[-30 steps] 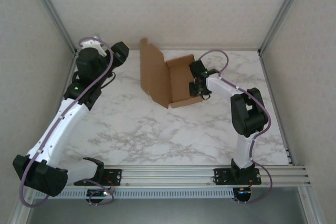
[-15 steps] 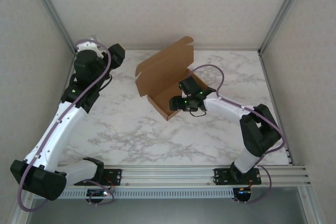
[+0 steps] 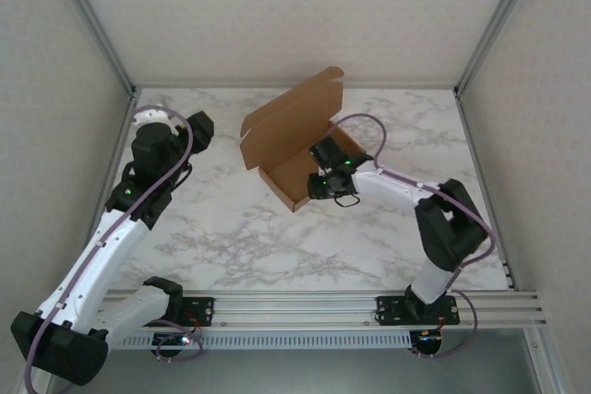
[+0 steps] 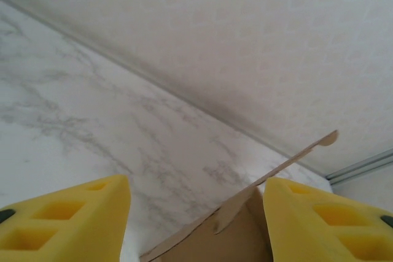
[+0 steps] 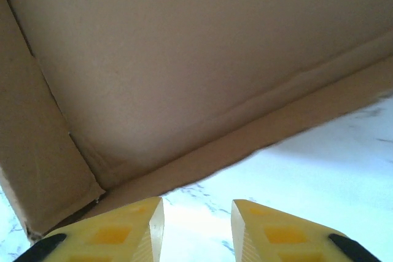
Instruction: Fold the paper box
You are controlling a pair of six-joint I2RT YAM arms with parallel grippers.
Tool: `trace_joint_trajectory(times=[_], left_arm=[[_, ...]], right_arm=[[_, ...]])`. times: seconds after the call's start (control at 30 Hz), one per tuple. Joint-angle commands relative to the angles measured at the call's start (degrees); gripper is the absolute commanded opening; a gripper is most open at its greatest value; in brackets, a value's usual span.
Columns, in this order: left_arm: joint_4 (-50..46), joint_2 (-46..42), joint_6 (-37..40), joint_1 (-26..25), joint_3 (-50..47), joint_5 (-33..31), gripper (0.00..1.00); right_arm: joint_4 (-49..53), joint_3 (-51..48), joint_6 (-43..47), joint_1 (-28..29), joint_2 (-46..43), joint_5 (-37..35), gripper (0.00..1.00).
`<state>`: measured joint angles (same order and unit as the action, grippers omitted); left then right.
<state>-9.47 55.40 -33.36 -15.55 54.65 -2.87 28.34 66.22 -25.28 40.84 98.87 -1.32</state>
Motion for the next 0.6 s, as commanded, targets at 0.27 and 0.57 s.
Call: trace_joint_trajectory(times=[0.27,0.57], left_arm=[[-1.5,-4.9,1.4,0.2,-2.7,-3.2,0.63],[0.2,-5.1,1.4,0.3,-6.6,-3.0,0.64]], right_arm=[[-3.7,15.1,-6.0,8.5,12.5,8.1,0.38],[-0.9,8.5,0.7,3.2,0.3,-4.9,0.54]])
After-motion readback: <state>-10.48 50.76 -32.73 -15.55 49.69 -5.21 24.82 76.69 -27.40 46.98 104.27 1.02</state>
